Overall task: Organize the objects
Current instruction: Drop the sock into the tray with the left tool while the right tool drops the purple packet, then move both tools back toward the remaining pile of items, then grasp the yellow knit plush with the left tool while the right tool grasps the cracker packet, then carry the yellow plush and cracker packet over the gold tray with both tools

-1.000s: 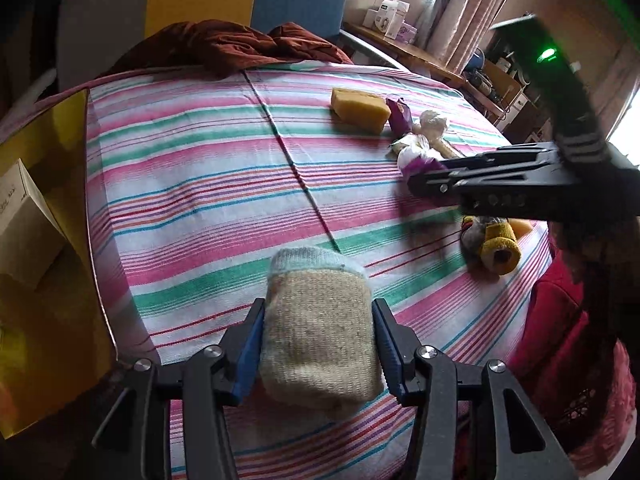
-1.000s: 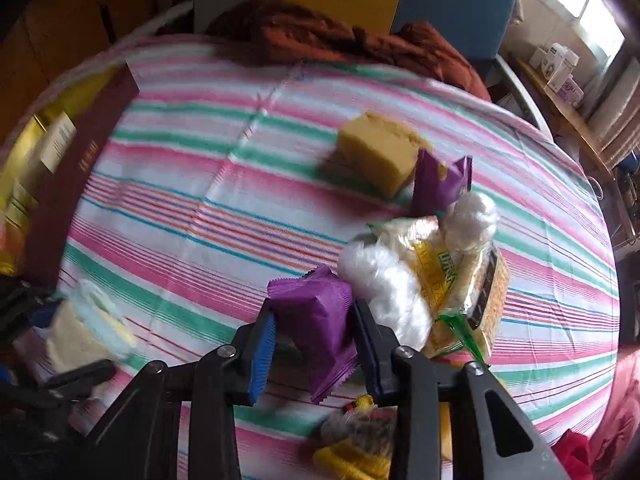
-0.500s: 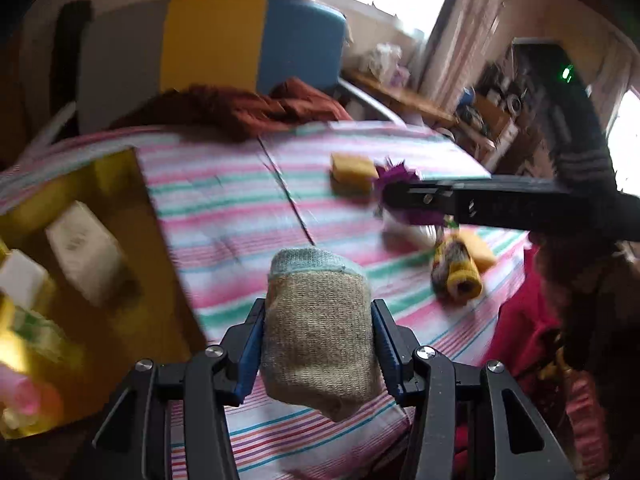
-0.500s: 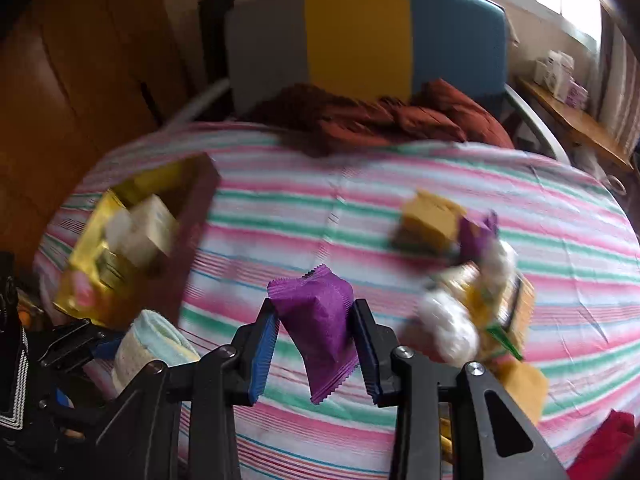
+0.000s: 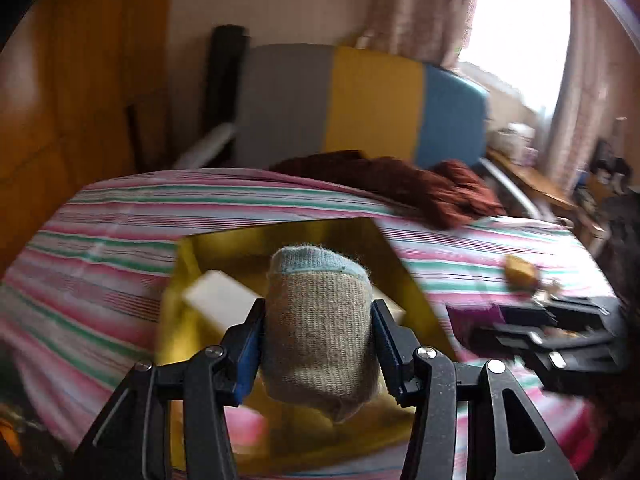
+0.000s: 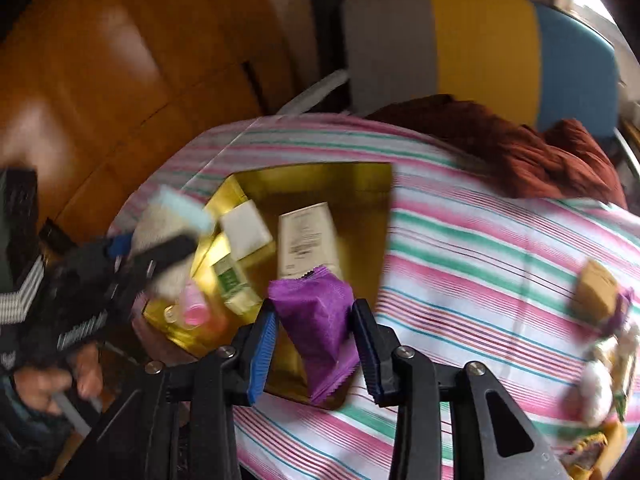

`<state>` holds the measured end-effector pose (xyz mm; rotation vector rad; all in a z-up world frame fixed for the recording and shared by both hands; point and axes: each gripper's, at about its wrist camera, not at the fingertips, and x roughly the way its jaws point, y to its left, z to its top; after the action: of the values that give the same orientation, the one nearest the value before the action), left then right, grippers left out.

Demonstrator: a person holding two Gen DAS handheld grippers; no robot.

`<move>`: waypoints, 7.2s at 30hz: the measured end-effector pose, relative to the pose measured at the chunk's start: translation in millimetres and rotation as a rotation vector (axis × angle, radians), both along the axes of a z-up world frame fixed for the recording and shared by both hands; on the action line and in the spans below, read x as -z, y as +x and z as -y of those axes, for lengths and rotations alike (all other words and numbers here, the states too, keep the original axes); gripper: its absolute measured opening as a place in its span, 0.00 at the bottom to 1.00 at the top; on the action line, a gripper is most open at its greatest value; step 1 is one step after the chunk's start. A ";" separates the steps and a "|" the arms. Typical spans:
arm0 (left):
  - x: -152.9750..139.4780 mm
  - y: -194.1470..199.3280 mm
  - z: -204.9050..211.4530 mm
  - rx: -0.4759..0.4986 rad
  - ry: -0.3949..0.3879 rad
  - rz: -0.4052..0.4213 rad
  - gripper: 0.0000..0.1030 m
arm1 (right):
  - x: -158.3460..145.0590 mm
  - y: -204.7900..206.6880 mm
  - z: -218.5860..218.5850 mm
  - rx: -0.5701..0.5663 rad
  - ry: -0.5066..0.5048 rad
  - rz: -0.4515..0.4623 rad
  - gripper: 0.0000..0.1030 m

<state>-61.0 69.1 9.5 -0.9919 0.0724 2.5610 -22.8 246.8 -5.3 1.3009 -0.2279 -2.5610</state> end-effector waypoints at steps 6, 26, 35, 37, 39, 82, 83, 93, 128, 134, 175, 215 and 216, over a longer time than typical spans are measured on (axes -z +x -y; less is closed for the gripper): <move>20.5 -23.7 40.3 -0.134 -0.075 0.024 0.62 | 14.5 -8.6 39.3 -0.049 -0.002 0.037 0.39; -1.0 41.0 30.8 -0.150 -0.004 -0.056 0.83 | 9.2 23.4 49.1 0.062 0.119 -0.046 0.43; -6.2 54.5 25.0 -0.150 -0.018 -0.086 0.84 | 9.4 31.6 38.5 0.140 0.116 -0.060 0.46; -5.9 55.7 24.1 -0.145 -0.019 -0.082 0.85 | 7.5 34.8 35.9 0.159 0.130 -0.076 0.46; -4.8 57.1 22.6 -0.140 -0.025 -0.079 0.85 | 6.8 36.7 34.1 0.167 0.137 -0.082 0.46; -1.9 94.7 -110.3 0.269 -0.134 -0.129 0.84 | 2.5 148.6 -170.0 0.674 0.116 -0.034 0.47; -0.3 95.7 -119.9 0.302 -0.136 -0.123 0.84 | 2.7 157.3 -179.6 0.700 0.109 -0.028 0.47; 28.1 119.1 -219.7 0.611 -0.131 -0.007 0.74 | 0.9 243.3 -258.5 0.977 0.109 0.012 0.47; 92.1 125.7 -287.2 0.768 -0.095 0.267 0.36 | 27.4 203.7 -303.3 0.864 -0.043 0.140 0.47; 104.9 108.7 -249.4 0.682 -0.061 0.302 0.36 | 47.6 141.8 -315.5 0.833 -0.066 0.235 0.48; 89.8 119.5 -226.3 0.584 -0.081 0.202 0.34 | 50.7 154.9 -252.6 0.702 -0.211 0.135 0.50; 13.1 48.4 -26.2 0.069 0.032 0.033 0.34 | 12.8 22.4 -59.2 0.186 -0.151 0.058 0.50; 15.8 43.2 -17.6 0.042 0.023 0.034 0.34 | 12.9 13.4 -47.1 0.162 -0.143 0.058 0.50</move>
<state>-17.8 86.7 -6.3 -1.0143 0.0531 2.5007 -9.3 293.9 -18.3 1.3551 -0.5381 -2.5840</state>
